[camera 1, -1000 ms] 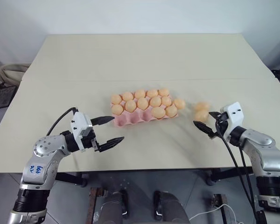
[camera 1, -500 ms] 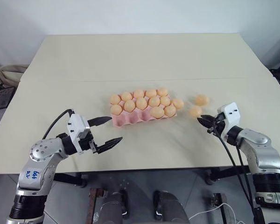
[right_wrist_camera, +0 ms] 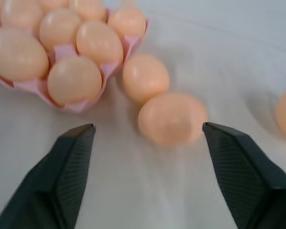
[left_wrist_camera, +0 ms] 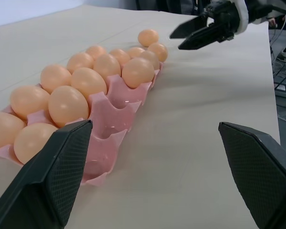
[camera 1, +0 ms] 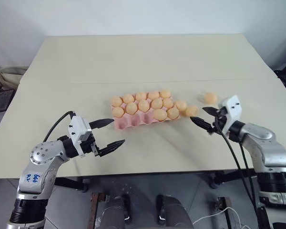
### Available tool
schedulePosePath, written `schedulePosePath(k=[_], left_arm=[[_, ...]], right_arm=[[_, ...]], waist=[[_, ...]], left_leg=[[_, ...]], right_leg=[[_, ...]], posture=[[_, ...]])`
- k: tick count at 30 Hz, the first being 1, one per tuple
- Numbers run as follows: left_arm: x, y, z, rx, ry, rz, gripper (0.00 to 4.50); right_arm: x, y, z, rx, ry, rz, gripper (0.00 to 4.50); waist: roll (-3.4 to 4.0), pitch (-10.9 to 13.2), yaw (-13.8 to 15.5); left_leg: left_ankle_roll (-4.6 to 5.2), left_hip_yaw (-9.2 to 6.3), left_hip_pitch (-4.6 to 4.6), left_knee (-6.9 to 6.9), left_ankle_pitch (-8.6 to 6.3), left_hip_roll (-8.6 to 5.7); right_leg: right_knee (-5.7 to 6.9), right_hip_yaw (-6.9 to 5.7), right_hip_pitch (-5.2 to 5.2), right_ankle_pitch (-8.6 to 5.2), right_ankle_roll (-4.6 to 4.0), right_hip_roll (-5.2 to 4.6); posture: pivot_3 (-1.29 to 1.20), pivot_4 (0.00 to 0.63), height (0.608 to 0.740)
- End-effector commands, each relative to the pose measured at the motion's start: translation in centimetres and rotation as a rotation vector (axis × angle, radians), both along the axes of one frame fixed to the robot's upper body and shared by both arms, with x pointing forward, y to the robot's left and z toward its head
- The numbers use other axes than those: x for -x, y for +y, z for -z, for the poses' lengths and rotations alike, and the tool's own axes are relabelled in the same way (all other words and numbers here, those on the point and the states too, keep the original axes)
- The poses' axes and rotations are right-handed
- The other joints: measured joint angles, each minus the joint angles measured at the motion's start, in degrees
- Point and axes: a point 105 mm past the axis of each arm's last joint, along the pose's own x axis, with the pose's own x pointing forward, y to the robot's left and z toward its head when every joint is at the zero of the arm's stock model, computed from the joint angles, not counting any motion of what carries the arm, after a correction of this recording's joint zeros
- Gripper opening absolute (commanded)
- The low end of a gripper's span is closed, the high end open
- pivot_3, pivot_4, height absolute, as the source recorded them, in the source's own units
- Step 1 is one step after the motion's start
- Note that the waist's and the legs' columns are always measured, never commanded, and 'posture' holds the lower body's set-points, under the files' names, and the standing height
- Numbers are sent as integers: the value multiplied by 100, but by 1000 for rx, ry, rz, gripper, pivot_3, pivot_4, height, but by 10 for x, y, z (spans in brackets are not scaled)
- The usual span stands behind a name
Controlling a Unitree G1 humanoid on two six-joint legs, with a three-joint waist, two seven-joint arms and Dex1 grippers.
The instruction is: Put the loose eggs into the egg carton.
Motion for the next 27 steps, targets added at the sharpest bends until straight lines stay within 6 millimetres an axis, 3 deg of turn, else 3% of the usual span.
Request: schedulePosePath(k=[1, 9, 11, 14, 19, 22, 27], left_arm=[[2, 0, -9, 17, -33, 9, 4500], [4, 0, -10, 20, -36, 3, 4500], [5, 1, -10, 21, -35, -4, 4500], [7, 2, -9, 22, -35, -11, 4500], [9, 7, -9, 20, -38, -44, 4500], [9, 14, -9, 18, -39, -73, 4500], [8, 19, -8, 26, -32, -100, 4500]], right_arm=[[-11, 0, -2, 25, -31, 26, 3579], [-32, -1, 11, 36, 8, 10, 3579], [-34, -1, 10, 24, 7, 10, 3214], [-28, 2, 9, 20, 7, -32, 2532], [-7, 3, -10, 27, -60, -127, 2429], [10, 18, -29, 11, -86, -224, 2429], [22, 77, -48, -9, -105, -384, 2429]], waist=[[0, 0, 3], [0, 0, 16], [0, 0, 9], [0, 0, -8], [0, 0, -1], [1, 1, 10], [1, 0, -47]], left_leg=[[0, 0, -1, 0, 0, 0], [2, 7, -5, -2, 1, -4], [2, 7, -5, -1, 1, -3], [3, 8, -3, -1, 1, -3], [3, 6, -3, -1, 2, -1], [5, 6, -3, -1, 1, -2], [0, 5, 4, -1, 3, 5]], right_leg=[[0, 0, -1, 0, 0, 0], [-3, -16, -4, 1, 1, -1], [-2, -20, -4, 1, 1, -1], [0, -25, -4, 1, 1, -1], [5, -26, -5, 1, 1, -1], [3, -23, -4, 1, 1, -2], [11, -10, -4, 2, -2, -1]], posture=[[0, 150, 740], [0, 150, 740], [0, 150, 740], [0, 150, 740], [0, 150, 740], [0, 150, 740], [0, 150, 740]])
